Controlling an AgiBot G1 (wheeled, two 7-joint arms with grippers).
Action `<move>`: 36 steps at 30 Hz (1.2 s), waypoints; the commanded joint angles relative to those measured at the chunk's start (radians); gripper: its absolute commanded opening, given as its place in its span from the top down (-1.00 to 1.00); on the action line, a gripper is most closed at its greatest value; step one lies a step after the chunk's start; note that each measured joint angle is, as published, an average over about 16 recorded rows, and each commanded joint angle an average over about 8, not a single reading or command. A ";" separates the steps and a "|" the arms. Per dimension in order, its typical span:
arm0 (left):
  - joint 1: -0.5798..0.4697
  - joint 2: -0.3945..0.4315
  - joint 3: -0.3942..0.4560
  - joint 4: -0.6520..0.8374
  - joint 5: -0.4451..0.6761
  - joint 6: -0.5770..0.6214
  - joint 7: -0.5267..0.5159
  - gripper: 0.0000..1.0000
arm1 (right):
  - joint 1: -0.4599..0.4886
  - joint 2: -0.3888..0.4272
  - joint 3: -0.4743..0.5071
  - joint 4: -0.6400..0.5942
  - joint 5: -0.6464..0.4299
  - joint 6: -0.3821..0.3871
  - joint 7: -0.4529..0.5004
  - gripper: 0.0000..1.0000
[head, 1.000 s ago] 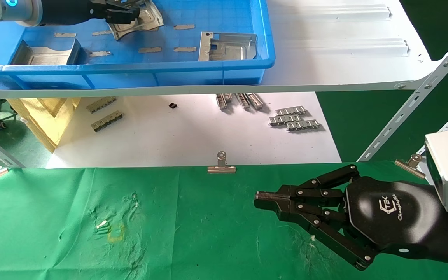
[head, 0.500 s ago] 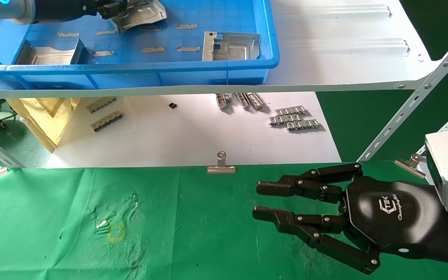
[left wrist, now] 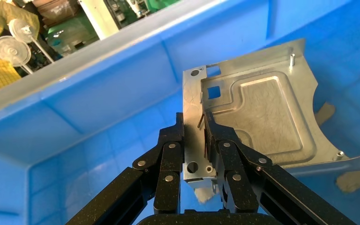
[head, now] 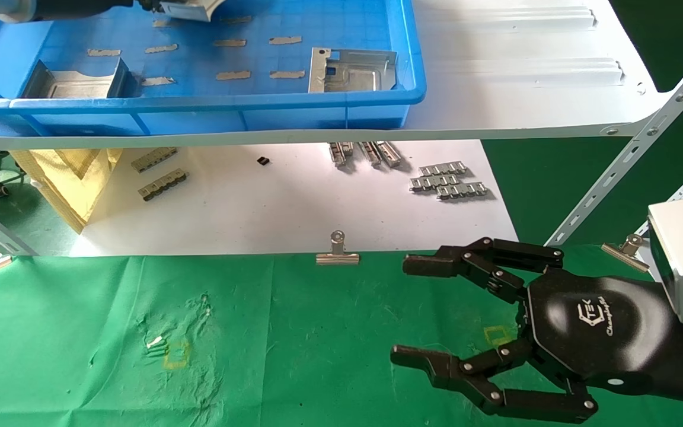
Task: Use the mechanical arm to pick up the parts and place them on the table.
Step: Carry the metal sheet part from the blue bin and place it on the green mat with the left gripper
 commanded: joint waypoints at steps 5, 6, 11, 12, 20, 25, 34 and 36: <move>-0.017 -0.029 -0.021 -0.023 -0.031 0.089 0.015 1.00 | 0.000 0.000 0.000 0.000 0.000 0.000 0.000 -1.00; -0.019 -0.038 -0.026 -0.030 -0.038 0.124 0.024 1.00 | 0.000 0.000 0.000 0.000 0.000 0.000 0.000 -1.00; -0.025 -0.098 -0.054 -0.072 -0.085 0.349 0.091 1.00 | 0.000 0.000 0.000 0.000 0.000 0.000 0.000 -1.00; -0.025 -0.112 -0.060 -0.081 -0.096 0.398 0.108 1.00 | 0.000 0.000 0.000 0.000 0.000 0.000 0.000 -1.00; -0.023 -0.200 -0.108 -0.127 -0.186 0.761 0.244 1.00 | 0.000 0.000 0.000 0.000 0.000 0.000 0.000 -1.00; -0.021 -0.236 -0.108 -0.157 -0.214 0.865 0.300 1.00 | 0.000 0.000 0.000 0.000 0.000 0.000 0.000 -1.00; 0.090 -0.338 -0.045 -0.414 -0.364 0.882 0.308 1.00 | 0.000 0.000 0.000 0.000 0.000 0.000 0.000 -1.00; 0.131 -0.375 -0.021 -0.501 -0.425 0.881 0.298 1.00 | 0.000 0.000 0.000 0.000 0.000 0.000 0.000 -1.00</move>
